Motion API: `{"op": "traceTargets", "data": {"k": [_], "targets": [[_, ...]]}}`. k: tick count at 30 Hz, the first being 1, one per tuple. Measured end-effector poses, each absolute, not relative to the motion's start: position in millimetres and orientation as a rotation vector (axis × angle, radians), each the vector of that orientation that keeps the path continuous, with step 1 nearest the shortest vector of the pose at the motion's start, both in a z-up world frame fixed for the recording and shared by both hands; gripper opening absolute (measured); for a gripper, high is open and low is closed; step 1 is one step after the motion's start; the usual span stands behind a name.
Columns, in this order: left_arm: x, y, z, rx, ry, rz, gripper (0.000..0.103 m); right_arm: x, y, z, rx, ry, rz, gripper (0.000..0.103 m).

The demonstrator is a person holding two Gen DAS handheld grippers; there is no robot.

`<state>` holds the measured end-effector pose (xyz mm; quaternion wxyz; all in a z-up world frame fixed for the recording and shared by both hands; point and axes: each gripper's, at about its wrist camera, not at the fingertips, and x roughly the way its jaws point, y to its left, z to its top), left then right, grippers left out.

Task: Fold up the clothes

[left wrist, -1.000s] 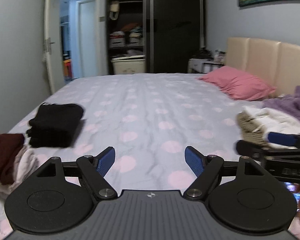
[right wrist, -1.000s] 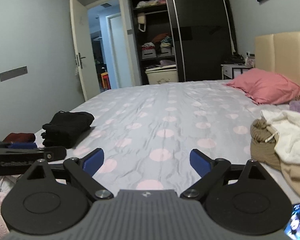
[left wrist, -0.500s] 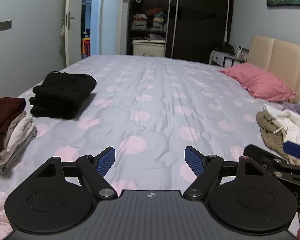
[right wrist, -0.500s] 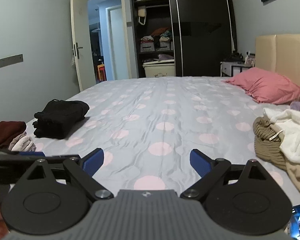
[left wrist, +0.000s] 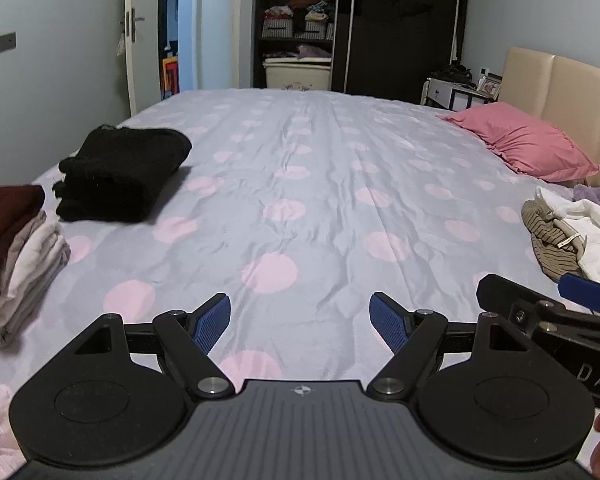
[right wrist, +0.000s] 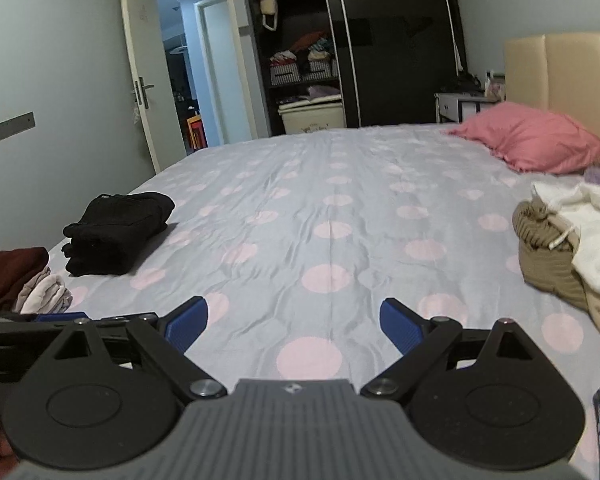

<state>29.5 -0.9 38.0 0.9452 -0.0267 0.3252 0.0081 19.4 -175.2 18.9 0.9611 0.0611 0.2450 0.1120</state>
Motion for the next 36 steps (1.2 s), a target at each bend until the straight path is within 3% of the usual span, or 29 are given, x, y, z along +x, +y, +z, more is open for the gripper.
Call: {"op": "traceTargets", "data": {"k": [36], "targets": [[34.2, 3.7, 34.4, -0.075, 0.708, 0.024, 0.076, 21.4, -174.2, 16.5, 0.115, 0.489, 0.240, 0.094]]}}
